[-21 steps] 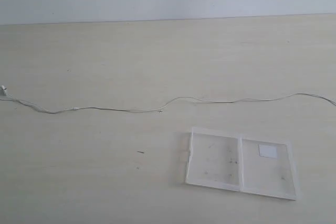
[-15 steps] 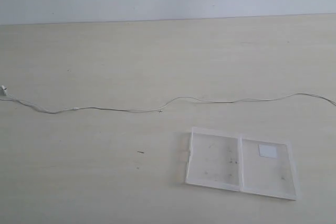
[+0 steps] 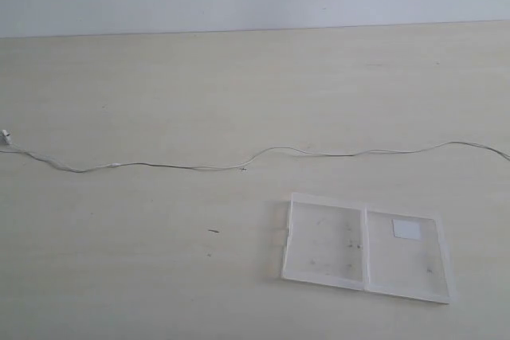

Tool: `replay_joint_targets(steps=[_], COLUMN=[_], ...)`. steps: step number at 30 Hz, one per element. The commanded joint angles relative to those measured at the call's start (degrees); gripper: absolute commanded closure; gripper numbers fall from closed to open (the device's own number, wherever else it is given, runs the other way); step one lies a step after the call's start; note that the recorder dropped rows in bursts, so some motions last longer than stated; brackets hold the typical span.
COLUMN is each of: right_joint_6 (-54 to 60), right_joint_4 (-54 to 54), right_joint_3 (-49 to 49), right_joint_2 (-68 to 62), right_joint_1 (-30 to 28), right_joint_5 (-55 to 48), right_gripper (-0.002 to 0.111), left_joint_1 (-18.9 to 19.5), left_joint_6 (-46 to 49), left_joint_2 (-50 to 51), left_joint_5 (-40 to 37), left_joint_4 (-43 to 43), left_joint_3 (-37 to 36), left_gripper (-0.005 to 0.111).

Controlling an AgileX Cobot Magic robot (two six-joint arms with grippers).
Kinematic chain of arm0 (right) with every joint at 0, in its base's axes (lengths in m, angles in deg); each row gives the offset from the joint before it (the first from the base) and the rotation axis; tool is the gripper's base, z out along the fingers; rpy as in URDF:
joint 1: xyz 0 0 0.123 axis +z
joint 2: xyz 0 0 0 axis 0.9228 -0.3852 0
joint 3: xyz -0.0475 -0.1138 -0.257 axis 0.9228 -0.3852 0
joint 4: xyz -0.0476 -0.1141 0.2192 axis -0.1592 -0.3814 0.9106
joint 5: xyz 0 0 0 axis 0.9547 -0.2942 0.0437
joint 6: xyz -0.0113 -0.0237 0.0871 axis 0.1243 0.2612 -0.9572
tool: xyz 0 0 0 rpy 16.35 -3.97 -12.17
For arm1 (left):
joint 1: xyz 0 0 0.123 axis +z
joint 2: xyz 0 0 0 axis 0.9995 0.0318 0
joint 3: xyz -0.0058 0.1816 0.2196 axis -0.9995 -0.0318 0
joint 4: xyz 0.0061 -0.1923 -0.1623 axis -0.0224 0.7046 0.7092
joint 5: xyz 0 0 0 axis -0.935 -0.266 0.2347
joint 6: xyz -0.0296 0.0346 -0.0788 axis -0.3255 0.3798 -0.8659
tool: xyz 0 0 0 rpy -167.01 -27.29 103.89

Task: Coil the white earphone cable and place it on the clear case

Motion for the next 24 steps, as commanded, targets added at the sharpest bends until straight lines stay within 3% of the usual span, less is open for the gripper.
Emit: replay_joint_targets(steps=[1, 4, 8, 13, 15, 19, 24], right_joint_6=[0.54, 0.54, -14.99, -21.72, -22.47, -9.92, 11.07], right_joint_4=[-0.19, 0.22, 20.15, 38.56, 40.60, 39.42, 41.51], right_joint_3=[-0.28, -0.28, -0.28, -0.28, 0.61, 7.22, 21.99], right_joint_2=[0.39, 0.39, 0.39, 0.39, 0.39, -1.12, -13.87], right_joint_1=[-0.23, -0.23, -0.23, -0.23, -0.23, -0.23, -0.23], right_joint_5=[-0.04, 1.04, 12.06, 31.25, 36.04, 37.69, 33.92], right_gripper=[0.108, 0.108, 0.108, 0.108, 0.108, 0.108, 0.108], left_joint_1=[-0.06, -0.06, -0.06, -0.06, -0.06, -0.06, -0.06], left_joint_6=[0.03, 0.03, 0.03, 0.03, 0.03, 0.03, 0.03], left_joint_2=[-0.41, -0.41, -0.41, -0.41, -0.41, -0.41, -0.41], left_joint_5=[0.46, 0.46, 0.46, 0.46, 0.46, 0.46, 0.46], left_joint_4=[0.16, 0.16, 0.16, 0.16, 0.16, 0.16, 0.16], left_joint_3=[0.23, 0.23, 0.23, 0.23, 0.23, 0.23, 0.23], left_gripper=[0.107, 0.107, 0.107, 0.107, 0.107, 0.107, 0.107])
